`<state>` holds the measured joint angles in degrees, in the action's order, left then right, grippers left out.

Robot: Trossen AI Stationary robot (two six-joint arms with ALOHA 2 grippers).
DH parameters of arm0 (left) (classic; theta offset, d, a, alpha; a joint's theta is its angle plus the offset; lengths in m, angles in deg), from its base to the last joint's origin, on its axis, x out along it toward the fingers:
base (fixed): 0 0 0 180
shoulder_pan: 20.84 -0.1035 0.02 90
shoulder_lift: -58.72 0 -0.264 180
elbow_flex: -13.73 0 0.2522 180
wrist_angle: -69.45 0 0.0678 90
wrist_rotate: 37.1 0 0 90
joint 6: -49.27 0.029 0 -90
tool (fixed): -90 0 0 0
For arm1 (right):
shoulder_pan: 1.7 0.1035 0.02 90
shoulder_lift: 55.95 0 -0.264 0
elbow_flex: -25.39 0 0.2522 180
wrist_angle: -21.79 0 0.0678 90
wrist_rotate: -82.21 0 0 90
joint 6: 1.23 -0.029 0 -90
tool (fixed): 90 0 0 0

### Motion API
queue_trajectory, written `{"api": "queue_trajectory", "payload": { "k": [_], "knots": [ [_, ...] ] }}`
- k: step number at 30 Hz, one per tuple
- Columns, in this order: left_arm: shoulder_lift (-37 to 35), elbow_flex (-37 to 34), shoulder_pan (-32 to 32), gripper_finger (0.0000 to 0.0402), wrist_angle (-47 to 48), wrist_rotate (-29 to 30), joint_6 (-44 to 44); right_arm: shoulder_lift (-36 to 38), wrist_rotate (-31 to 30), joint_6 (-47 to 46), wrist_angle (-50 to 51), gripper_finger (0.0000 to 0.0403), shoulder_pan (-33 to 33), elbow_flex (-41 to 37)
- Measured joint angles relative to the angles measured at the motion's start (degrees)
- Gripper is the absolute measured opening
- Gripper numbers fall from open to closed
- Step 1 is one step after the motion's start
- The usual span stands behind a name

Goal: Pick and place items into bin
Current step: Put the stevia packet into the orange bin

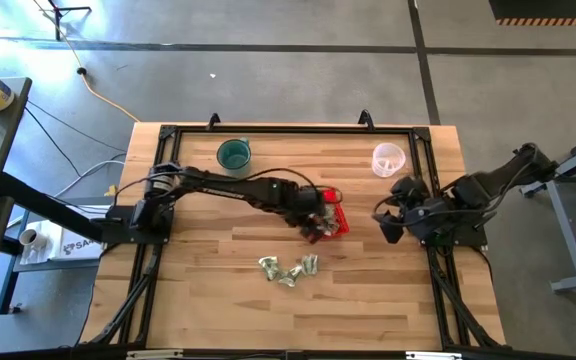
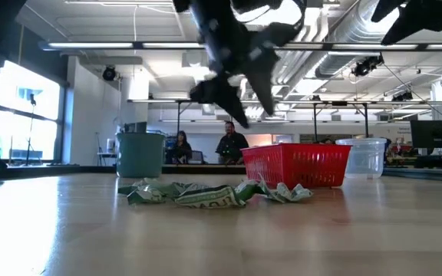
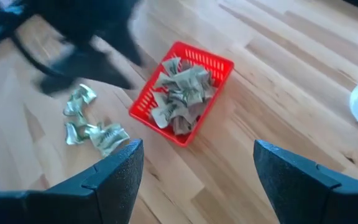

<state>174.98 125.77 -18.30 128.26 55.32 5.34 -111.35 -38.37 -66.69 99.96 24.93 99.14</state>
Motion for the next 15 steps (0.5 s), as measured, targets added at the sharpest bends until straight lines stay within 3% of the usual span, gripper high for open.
{"api": "queue_trajectory", "payload": {
  "k": [4, 8, 11, 15],
  "knots": [
    [-3.3, 0.0, 5.1, 0.0277, 16.1, -2.4, 0.5, -0.1, 1.3, 1.3, -2.0, 0.0293, -0.3, -2.6],
    [-4.2, 0.0, 12.3, 0.0264, 27.2, 2.3, 9.7, -0.2, 4.2, 5.9, -5.5, 0.0293, -1.4, -5.8],
    [-4.2, -1.0, 16.3, 0.0249, 27.4, 5.0, 14.6, -0.9, 7.8, 12.7, -11.0, 0.0293, -2.4, -8.2],
    [-4.1, -4.4, 17.0, 0.0233, 21.6, 5.6, 10.6, -2.9, 11.4, 16.3, -15.2, 0.0293, -3.3, -9.6]
  ]
}}
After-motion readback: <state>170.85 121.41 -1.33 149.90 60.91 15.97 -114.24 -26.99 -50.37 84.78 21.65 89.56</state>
